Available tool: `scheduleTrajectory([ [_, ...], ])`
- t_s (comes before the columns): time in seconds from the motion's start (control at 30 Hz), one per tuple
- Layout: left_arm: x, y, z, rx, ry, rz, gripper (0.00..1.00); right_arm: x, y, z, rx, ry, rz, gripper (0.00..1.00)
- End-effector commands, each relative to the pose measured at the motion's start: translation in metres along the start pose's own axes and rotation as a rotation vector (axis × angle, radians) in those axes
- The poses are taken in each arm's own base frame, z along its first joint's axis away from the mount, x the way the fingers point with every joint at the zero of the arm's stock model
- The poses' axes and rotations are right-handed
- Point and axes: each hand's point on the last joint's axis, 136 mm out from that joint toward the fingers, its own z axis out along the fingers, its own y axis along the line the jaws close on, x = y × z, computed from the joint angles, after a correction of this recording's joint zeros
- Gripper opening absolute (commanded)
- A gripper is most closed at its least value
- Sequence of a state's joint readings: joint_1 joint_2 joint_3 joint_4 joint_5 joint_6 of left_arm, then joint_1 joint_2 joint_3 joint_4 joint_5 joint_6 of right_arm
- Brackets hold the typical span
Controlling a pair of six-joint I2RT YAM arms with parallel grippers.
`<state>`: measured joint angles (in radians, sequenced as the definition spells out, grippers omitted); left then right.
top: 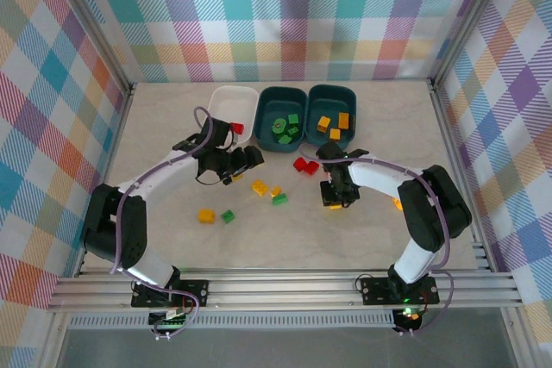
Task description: Sort the legos into containers by color
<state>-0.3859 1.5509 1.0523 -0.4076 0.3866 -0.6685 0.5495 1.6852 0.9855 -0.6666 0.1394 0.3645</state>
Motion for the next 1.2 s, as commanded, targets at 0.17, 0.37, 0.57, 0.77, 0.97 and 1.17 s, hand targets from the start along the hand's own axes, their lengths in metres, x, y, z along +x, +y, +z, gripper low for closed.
scheduleTrajectory([
  [0.17,-0.008,0.008,-0.024,-0.045,-0.067,0.017,0.79,-0.066,0.006,-0.072,-0.016,-0.259,0.008,0.28],
  [0.37,-0.006,0.056,-0.06,-0.192,-0.163,-0.122,0.8,-0.158,-0.012,-0.09,-0.05,-0.367,0.077,0.3],
  [0.57,0.03,0.109,-0.08,-0.255,-0.168,-0.371,0.8,-0.225,-0.037,-0.064,-0.011,-0.357,0.112,0.32],
  [0.77,0.07,0.109,-0.085,-0.116,-0.158,-0.576,0.8,-0.258,-0.043,-0.051,0.012,-0.334,0.111,0.52],
  [0.97,0.088,0.132,-0.113,-0.162,-0.272,-0.693,1.0,-0.261,-0.039,-0.081,-0.02,-0.409,0.122,0.68],
  [1.17,0.106,0.147,-0.08,-0.104,-0.219,-0.924,1.0,-0.231,-0.01,-0.122,-0.107,-0.546,0.088,0.71],
])
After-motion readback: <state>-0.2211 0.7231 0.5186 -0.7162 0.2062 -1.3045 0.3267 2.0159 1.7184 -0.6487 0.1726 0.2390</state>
